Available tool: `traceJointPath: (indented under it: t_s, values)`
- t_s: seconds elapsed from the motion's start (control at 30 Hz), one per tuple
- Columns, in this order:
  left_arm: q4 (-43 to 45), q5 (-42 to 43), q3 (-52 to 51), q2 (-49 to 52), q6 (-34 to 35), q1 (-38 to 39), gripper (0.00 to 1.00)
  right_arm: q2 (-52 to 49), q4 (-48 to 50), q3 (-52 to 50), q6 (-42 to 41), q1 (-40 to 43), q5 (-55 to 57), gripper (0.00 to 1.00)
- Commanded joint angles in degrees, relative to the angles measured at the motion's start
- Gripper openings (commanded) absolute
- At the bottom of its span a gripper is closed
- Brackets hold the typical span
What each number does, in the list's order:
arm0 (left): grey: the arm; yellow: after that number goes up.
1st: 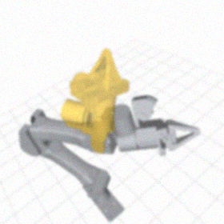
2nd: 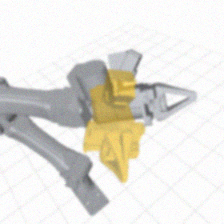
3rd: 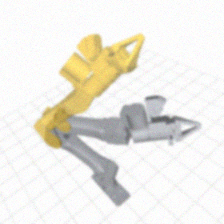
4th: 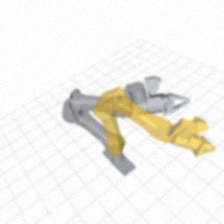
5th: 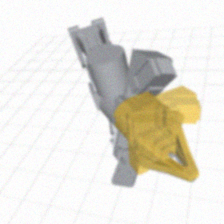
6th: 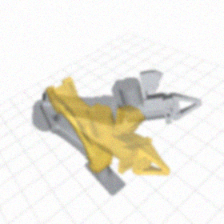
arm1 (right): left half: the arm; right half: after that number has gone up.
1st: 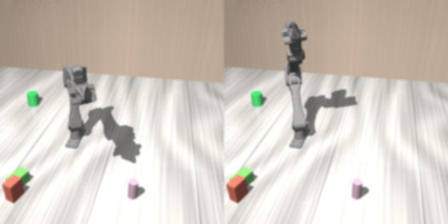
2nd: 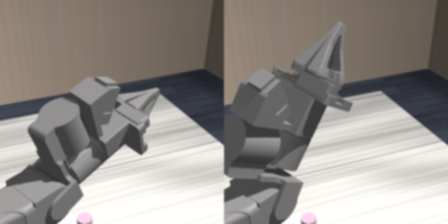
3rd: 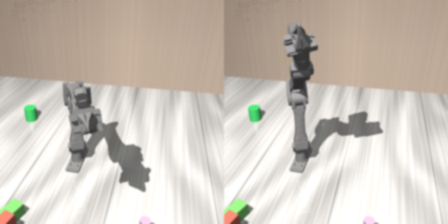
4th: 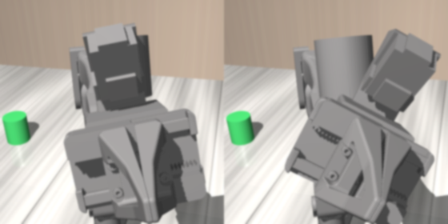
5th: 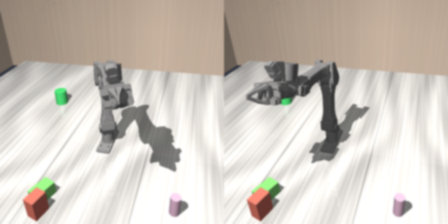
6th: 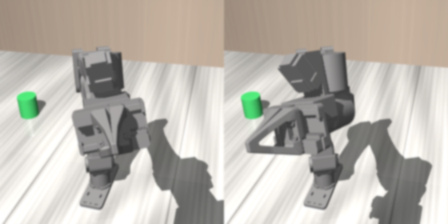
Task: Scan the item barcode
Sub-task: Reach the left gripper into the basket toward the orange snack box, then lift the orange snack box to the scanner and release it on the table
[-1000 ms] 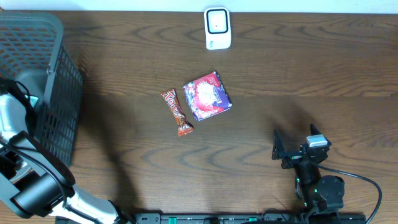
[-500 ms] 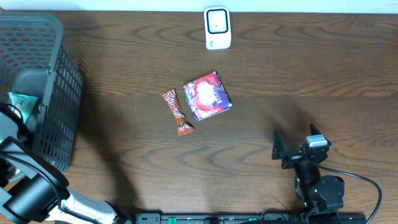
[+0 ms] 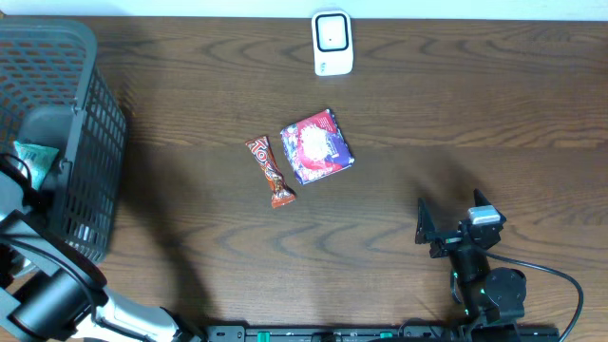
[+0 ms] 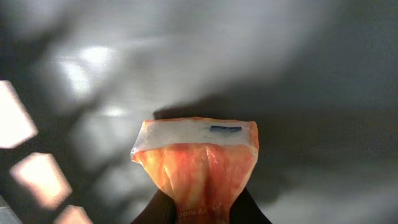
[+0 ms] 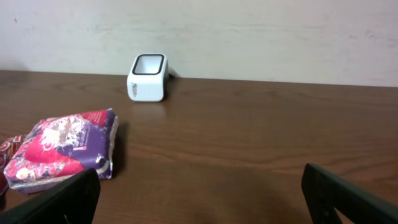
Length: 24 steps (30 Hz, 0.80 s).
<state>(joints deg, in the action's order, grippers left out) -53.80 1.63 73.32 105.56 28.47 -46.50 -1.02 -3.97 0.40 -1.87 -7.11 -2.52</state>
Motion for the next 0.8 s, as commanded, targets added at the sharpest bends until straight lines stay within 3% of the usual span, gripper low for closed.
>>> traceJointPath:
  t_s: [0.0,0.2,0.37,0.53,0.63,0.77]
  values:
    - [1.03,13.88,4.50,-6.47,-1.79,0.07,0.07,0.20,-0.15,-0.09,0.68,-0.39,0.55,0.99]
    - [8.90,23.26,6.75,-18.86,0.42,0.07,0.07,0.20,-0.15,-0.09,0.68,-0.39,0.52,0.99]
    - [14.40,24.35,6.75,-29.33,10.97,0.22,0.07,0.20,-0.15,-0.09,0.68,-0.39,0.52,0.99]
    - [28.63,36.17,6.75,-35.80,13.18,6.21,0.07,0.20,-0.15,-0.09,0.68,-0.39,0.52,0.99]
    - [34.82,40.19,6.75,-37.24,8.52,14.95,0.07,0.20,-0.15,-0.09,0.68,-0.39,0.52,0.99]
    - [33.44,39.93,6.75,-37.86,-2.38,29.68,0.07,0.20,-0.15,-0.09,0.68,-0.39,0.52,0.99]
